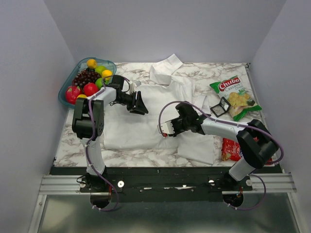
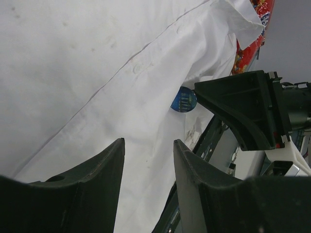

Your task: Remove the brooch from the garment

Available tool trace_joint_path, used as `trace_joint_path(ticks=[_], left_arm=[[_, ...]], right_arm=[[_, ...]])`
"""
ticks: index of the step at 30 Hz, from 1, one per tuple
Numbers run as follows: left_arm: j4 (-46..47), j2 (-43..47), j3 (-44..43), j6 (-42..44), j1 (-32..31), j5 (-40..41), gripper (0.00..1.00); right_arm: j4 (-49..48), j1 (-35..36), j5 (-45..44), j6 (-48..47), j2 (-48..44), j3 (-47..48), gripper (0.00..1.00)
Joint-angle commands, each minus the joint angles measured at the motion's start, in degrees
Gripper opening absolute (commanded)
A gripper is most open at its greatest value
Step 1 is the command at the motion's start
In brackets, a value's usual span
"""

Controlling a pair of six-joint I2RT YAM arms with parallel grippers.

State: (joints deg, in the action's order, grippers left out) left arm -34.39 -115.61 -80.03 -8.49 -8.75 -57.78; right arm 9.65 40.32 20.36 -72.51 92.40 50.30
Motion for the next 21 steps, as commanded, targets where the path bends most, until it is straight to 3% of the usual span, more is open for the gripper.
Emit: trace_joint_path(ticks=[1,15,19,21], left_arm=[[-0.94,-0.67,-1.36,0.23,-0.3,-1.72,0.53],[-1.82,-0.14,-1.09,0.93,-0.3,-1.46,0.53],[-1.82,-0.49,-1.27,1.02,-0.3,-2.16,0.53],[-1.99,-0.32,-1.44,1.37,-0.3,-1.99,0.53]], right_arm=[[1.86,-0.33,4.77,-6.76,1.73,1.64,0.4],[3.71,-0.41,7.41,-16.25,3.49,3.84,0.37],[6.86,-0.5,8.29,-17.84,4.28,4.98,0.25],[9.94,-0.5,8.56,-18.02,4.63,5.68,0.14]])
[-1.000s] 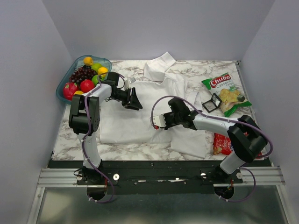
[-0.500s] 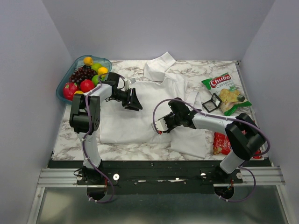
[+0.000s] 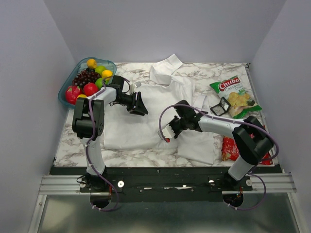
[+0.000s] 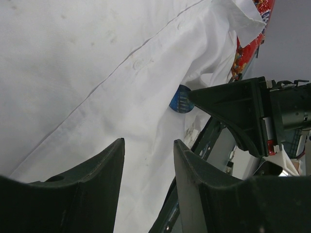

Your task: Remove the brooch from the garment

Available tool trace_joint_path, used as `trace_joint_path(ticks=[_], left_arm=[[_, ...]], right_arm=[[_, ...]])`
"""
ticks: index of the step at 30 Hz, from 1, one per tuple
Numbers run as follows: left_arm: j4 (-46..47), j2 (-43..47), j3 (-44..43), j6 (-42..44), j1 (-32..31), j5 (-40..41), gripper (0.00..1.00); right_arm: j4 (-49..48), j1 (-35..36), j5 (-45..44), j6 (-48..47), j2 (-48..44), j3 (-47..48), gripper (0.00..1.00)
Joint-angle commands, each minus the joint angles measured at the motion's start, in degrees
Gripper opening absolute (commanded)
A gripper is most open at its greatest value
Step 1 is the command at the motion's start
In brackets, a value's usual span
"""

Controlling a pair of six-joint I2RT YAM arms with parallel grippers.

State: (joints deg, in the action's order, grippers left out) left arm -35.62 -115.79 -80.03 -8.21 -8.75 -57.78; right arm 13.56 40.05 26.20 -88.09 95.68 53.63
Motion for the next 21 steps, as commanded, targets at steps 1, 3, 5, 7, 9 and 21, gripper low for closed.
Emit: trace_joint_path(ticks=[1,3,5,7,9,21], left_arm=[[-1.21,0.03,-1.79,2.65,-0.39,-1.2,0.53],[-0.6,2.31,-1.36,3.89,-0.47,5.17,0.52],[4.03,4.68,1.35,5.13,-0.3,6.1,0.53],[8.44,8.81,5.47,4.96,-0.3,5.93,0.52],[15.82,12.32,8.3,3.73,-0.3,4.18,0.53],[23.48,14.01,11.47,7.5,-6.45,0.56,0.51]], right_arm=[[6.99,-0.33,2.63,-2.17,1.53,3.14,0.09],[8.32,-0.68,1.67,-0.77,1.44,3.76,0.02],[9.46,-1.81,1.49,5.1,1.7,5.95,0.01],[13.04,-2.78,1.93,12.28,2.49,8.94,0.01],[17.26,-4.45,4.28,17.67,4.94,15.52,0.01],[30.92,-11.05,18.36,43.0,13.84,32.6,0.01]])
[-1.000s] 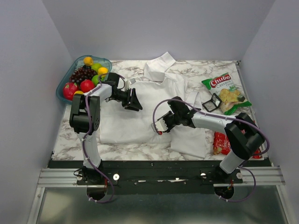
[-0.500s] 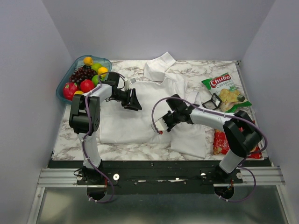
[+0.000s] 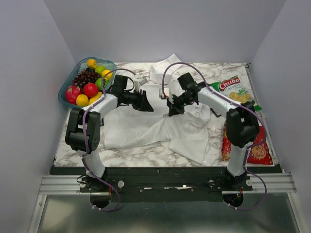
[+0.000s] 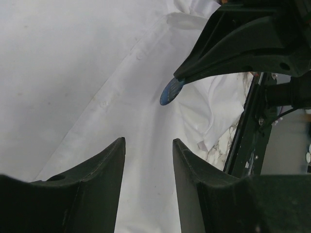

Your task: Remove the brooch from the garment

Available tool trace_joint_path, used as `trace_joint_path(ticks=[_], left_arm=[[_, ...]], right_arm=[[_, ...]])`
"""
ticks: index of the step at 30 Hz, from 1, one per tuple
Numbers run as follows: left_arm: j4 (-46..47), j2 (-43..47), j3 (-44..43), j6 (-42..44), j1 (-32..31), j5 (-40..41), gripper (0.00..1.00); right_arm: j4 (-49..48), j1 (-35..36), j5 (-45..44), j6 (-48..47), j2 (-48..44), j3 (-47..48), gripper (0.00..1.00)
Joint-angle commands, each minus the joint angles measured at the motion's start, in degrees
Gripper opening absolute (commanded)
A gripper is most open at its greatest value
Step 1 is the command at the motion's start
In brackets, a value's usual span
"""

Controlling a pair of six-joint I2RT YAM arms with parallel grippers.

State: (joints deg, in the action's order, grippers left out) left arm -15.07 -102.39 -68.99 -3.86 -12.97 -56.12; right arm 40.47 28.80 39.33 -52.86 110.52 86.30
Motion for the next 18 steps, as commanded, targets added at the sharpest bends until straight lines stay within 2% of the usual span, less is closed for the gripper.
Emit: trace_joint_path(ticks=[1,4,10,18], left_arm=[[3.03,0.52,0.35,3.24,-2.67,-0.93,0.52],[2.77,0.17,-0.44,3.59,-3.55,-0.66,0.51],[0.22,-0.09,-1.32,5.88,-3.9,-1.01,0.5],[-1.8,0.26,-2.29,8.78,-4.6,-2.86,0.47]], right_arm=[[3.31,0.03,5.49,10.64,-1.44,-0.43,0.01],[-1.69,-0.67,4.44,19.6,-3.2,-1.4,0.01],[-8.73,-0.76,4.62,30.17,-5.14,-2.02,0.01],[-9.44,-0.67,5.48,30.8,-6.02,-1.31,0.01]])
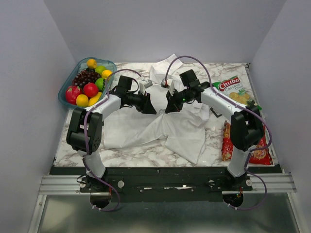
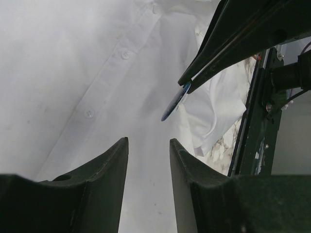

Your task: Remove the brooch from the garment

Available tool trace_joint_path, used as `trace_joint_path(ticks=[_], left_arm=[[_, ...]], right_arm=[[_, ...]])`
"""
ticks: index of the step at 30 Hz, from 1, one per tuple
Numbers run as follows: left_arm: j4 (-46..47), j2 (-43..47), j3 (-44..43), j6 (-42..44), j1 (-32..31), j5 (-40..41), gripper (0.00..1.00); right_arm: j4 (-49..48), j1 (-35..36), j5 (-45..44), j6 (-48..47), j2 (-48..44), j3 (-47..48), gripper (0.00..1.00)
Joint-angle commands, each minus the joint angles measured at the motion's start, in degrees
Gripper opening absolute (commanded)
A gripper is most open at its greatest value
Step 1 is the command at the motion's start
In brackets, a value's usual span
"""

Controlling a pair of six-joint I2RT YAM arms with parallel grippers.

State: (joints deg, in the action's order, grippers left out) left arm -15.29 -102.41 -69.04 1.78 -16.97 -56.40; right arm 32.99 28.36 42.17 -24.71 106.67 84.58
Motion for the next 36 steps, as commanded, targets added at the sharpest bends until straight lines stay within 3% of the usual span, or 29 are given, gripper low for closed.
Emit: trace_joint_path(ticks=[1,5,9,13,16,20,28,36], left_arm=[[-1.93,0.28,-2.42,3.84,-0.87,-2.75,0.47],[-3.08,0.37,-2.77,5.16,-1.57,-3.1,0.46],[-3.78,1.16,-2.42,5.95,-2.01,-2.84,0.45],[-3.87,2.21,-1.54,6.22,-2.01,-2.4,0.46],[-3.26,2.92,-0.84,5.61,-2.01,-1.17,0.48],[-2.46,2.83,-1.01,5.07,-2.19,-1.51,0.49],[2.36,2.83,-1.45,3.41,-2.98,-4.33,0.5],[10.44,1.69,-0.66,-1.25,-4.38,-8.98,0.5]], right_arm=[[-1.97,-0.23,2.91,2.82,-2.34,0.24,0.01],[-1.97,-0.06,3.36,2.39,-2.78,-0.11,0.01],[1.27,0.82,-1.89,-2.96,-3.31,1.03,0.01],[10.05,1.52,-8.76,-18.92,-4.1,3.75,0.0],[18.14,1.52,-13.16,-25.37,-3.67,6.74,0.01],[25.0,1.52,-14.23,-26.09,-3.31,9.9,0.01],[26.42,1.61,-11.5,-23.37,-3.67,11.31,0.01],[31.95,1.79,-9.92,-22.4,-0.42,18.86,0.01]])
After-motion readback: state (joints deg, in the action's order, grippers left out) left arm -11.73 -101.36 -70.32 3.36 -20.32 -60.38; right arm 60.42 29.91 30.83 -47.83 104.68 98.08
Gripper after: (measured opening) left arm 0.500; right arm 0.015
